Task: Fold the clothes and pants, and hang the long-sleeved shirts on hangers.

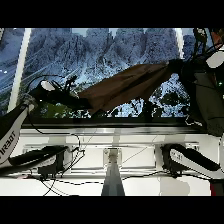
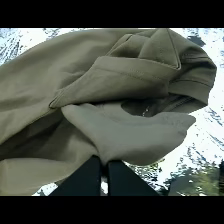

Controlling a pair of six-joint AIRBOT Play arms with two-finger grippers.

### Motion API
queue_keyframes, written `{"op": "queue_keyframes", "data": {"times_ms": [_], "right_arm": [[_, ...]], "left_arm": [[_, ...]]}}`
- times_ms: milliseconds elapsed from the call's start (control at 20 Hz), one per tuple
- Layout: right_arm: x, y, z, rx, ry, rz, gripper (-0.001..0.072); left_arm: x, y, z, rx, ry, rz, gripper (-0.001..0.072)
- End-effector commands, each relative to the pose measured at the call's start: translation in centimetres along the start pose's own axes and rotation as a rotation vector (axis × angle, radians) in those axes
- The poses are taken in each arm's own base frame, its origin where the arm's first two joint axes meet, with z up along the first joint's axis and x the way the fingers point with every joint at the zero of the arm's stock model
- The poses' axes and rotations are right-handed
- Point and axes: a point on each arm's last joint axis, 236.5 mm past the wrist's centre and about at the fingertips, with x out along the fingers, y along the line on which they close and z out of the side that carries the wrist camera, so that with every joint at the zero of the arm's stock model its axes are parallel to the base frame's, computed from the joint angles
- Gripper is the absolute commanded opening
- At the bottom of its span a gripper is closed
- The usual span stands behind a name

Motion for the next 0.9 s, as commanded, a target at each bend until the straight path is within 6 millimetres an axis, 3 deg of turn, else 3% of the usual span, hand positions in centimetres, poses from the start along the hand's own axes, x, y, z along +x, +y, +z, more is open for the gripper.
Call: {"op": "queue_keyframes", "data": {"times_ms": [0, 50, 100, 300, 350, 400, 650, 750, 850], "right_arm": [[0.0, 0.0, 0.0, 0.001, 0.001, 0.0, 0.0015], [0.0, 0.0, 0.0, 0.001, 0.001, 0.0, 0.0015], [0.0, 0.0, 0.0, 0.001, 0.001, 0.0, 0.0015], [0.0, 0.0, 0.0, 0.001, 0.001, 0.0, 0.0015], [0.0, 0.0, 0.0, 0.001, 0.001, 0.0, 0.0015], [0.0, 0.0, 0.0, 0.001, 0.001, 0.0, 0.0015], [0.0, 0.0, 0.0, 0.0, 0.0, -0.001, 0.0015], [-0.1, 0.0, 0.2, -0.003, -0.006, -0.002, 0.0015], [-0.5, -0.1, 0.7, -0.013, -0.03, -0.008, 0.0015]], "left_arm": [[0.4, -0.1, -0.2, 0.017, 0.012, -0.01, 0.0376], [0.4, -0.1, -0.2, 0.027, 0.011, -0.011, 0.0267], [0.4, -0.2, -0.1, 0.042, 0.009, -0.014, 0.0225], [0.0, -2.0, 1.3, 0.101, -0.047, -0.084, 0.0214], [-0.2, -2.5, 1.8, 0.105, -0.063, -0.097, 0.0143], [-0.5, -2.9, 2.3, 0.108, -0.077, -0.106, 0.0012], [-3.0, -4.0, 5.8, 0.18, -0.164, -0.097, 0.0016], [-5.4, -4.5, 8.1, 0.208, -0.227, -0.094, 0.0016], [-9.4, -6.0, 11.1, 0.229, -0.335, -0.126, 0.0016]]}}
